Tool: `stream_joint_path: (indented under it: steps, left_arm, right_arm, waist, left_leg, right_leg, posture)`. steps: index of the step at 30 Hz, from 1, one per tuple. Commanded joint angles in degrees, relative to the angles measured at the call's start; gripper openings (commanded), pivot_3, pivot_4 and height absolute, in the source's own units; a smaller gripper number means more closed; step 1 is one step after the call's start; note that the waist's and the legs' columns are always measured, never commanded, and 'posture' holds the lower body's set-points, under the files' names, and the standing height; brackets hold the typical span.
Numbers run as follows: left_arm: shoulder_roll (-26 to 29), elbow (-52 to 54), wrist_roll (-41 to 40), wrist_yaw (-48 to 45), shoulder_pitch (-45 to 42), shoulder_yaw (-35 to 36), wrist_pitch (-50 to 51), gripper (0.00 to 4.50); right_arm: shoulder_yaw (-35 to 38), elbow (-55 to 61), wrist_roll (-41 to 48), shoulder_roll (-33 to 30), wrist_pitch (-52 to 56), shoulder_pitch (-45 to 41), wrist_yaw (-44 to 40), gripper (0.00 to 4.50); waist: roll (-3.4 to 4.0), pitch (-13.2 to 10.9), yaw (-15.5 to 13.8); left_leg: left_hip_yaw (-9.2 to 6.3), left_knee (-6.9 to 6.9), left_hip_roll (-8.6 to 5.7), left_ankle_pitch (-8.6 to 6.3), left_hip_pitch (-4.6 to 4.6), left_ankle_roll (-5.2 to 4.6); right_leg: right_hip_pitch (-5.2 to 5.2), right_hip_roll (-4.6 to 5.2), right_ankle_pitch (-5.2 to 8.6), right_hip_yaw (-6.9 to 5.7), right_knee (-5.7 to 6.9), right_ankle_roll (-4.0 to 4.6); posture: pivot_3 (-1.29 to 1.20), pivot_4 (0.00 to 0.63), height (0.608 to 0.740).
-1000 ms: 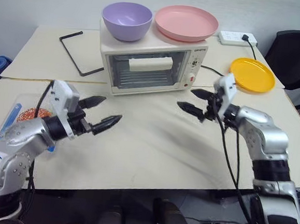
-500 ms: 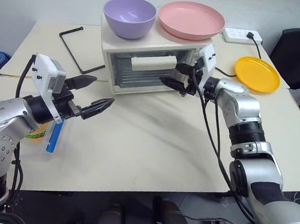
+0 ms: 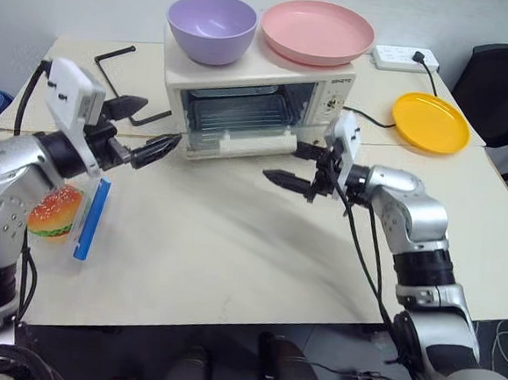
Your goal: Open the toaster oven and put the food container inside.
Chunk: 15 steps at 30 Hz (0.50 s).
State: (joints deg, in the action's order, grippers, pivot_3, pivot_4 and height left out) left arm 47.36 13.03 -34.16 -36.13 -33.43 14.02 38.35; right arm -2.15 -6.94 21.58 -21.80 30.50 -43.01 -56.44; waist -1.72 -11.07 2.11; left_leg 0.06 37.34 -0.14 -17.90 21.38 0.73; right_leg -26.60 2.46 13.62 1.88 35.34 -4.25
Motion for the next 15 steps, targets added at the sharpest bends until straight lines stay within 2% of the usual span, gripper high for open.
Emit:
stream_joint_path:
  steps: [1,3,13,15]
  left_arm:
    - [0.2,-4.7,3.5,-2.2,-4.8,-2.3,-4.1,4.09]
    - [0.5,-8.7,6.9,-4.8,-7.1,-5.8,-7.3,3.61]
    - [-1.3,-16.1,14.8,-14.7,-9.2,-15.1,-14.8,0.38]
    - [-1.7,-16.2,15.6,-15.7,-8.9,-15.9,-15.1,0.03]
  right_arm:
    - [-0.5,6.7,2.4,0.2,0.3,1.5,-0.4,4.5]
    - [-0.4,8.0,2.5,0.0,0.7,3.3,0.2,4.5]
    - [1.2,11.6,3.3,-0.3,2.4,6.8,3.1,4.5]
    - [1.3,12.5,3.6,-0.4,2.8,7.3,3.7,4.5]
  waist:
    - [0.0,0.0,0.0]
    - [0.0,0.0,-0.1]
    - [0.0,0.0,-0.4]
    - [0.0,0.0,-0.3]
  left_leg:
    - [0.02,0.0,0.0,0.0,-0.01,0.0]
    - [0.08,0.01,0.0,0.0,-0.04,0.0]
    - [0.2,0.14,-0.01,-0.03,-0.06,-0.05]
    - [0.22,0.17,0.0,-0.03,-0.07,-0.06]
  right_leg:
    - [-0.01,-0.01,0.0,-0.02,0.01,0.0]
    - [-0.02,-0.03,0.0,-0.02,0.04,0.0]
    - [-0.01,-0.03,0.0,0.01,0.12,0.0]
    - [-0.01,-0.03,0.0,0.04,0.16,0.0]
  posture:
    - [0.0,0.15,0.74]
    - [0.0,0.15,0.74]
    - [0.0,0.15,0.74]
    - [0.0,0.15,0.74]
